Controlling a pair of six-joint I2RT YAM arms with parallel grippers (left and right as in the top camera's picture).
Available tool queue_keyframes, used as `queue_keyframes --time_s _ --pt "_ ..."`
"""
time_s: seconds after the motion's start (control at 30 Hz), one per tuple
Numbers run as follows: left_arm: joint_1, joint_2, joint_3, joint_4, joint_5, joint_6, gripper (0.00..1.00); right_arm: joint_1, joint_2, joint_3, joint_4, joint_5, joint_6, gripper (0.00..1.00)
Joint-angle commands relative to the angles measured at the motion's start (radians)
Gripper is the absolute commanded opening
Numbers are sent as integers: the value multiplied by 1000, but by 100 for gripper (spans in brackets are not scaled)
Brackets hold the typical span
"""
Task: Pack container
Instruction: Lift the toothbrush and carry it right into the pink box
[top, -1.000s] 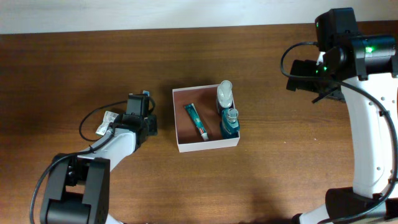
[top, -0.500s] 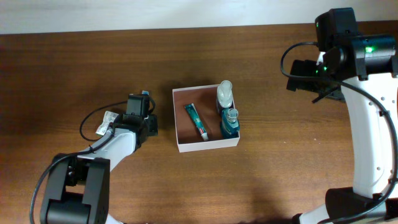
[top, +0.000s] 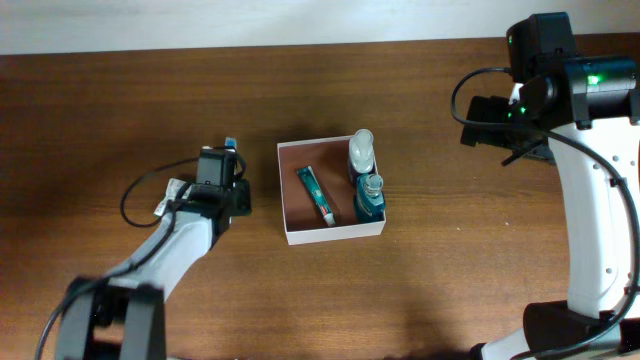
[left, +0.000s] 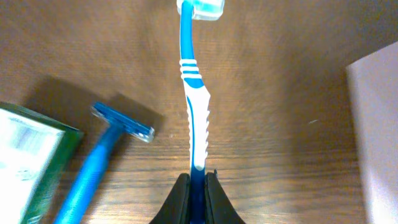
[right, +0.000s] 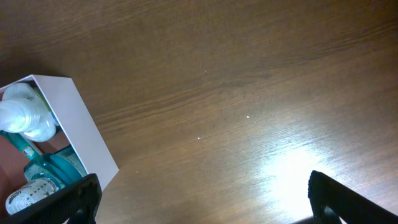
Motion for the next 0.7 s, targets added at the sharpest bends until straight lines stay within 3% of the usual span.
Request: queue_keyframes --time_s 0.0,0.4,0.67 --pt "-1 -107 27 -24 11 0 1 -3 -1 7 1 16 0 99" --pt "-135 -340 27 -129 98 -176 1 -3 -1 7 1 16 0 98" --pt "-262 -383 29 -124 105 -305 0 -3 -1 7 1 16 0 99"
